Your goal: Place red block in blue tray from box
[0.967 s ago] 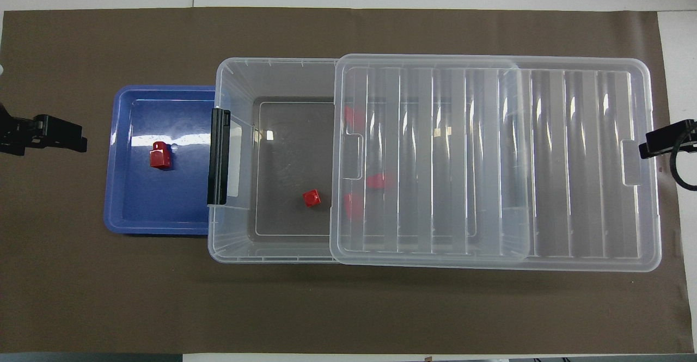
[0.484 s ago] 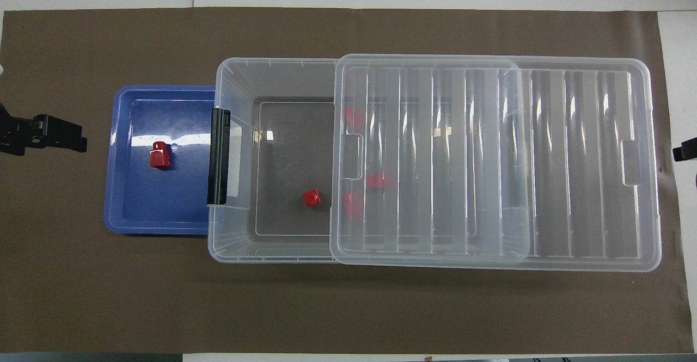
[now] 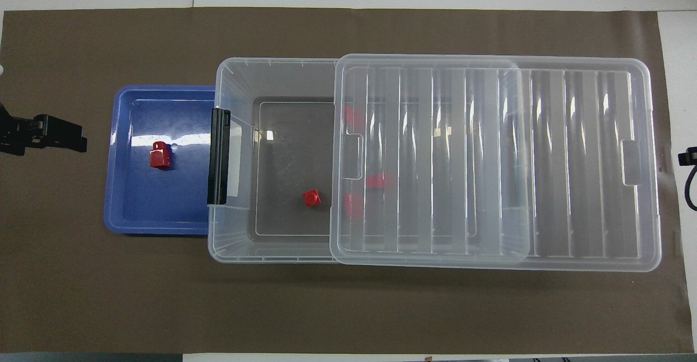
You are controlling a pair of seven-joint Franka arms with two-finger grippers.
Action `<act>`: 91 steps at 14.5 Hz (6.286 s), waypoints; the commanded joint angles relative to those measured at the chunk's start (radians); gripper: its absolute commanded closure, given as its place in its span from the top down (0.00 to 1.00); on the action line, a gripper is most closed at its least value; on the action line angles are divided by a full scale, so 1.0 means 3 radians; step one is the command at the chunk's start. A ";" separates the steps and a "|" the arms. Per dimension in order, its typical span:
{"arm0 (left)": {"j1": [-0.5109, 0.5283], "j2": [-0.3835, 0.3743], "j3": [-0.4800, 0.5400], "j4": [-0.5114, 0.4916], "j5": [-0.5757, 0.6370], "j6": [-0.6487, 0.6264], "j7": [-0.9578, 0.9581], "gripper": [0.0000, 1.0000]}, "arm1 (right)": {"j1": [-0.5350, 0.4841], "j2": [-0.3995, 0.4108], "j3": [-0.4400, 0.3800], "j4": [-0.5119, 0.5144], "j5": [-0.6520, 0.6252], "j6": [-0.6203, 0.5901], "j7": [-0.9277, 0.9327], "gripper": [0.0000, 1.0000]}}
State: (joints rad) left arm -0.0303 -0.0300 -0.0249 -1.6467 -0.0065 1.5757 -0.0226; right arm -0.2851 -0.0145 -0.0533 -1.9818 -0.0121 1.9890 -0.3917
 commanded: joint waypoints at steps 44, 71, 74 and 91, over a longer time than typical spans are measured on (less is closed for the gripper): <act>0.0034 -0.0094 -0.0004 -0.0095 -0.0060 0.0009 0.0055 1.00 | 0.1221 -0.0080 0.0076 -0.0128 0.0148 -0.0003 0.1868 0.00; 0.0034 -0.0094 -0.0004 -0.0095 -0.0060 0.0009 0.0055 1.00 | 0.1063 -0.0039 0.0030 0.1327 0.0066 -0.1643 0.1761 1.00; 0.0034 -0.0094 -0.0004 -0.0095 -0.0060 0.0009 0.0055 1.00 | 0.0834 0.0007 0.0035 0.1340 0.0045 -0.1726 0.1750 1.00; 0.0034 -0.0094 -0.0004 -0.0095 -0.0060 0.0009 0.0055 1.00 | 0.0690 -0.0049 0.0111 0.1242 0.0030 -0.1614 0.1321 1.00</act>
State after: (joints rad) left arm -0.0302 -0.0300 -0.0249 -1.6467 -0.0065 1.5757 -0.0226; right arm -0.0627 -0.0201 -0.0349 -1.6041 0.0079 1.4938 0.0284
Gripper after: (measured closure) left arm 0.000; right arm 0.000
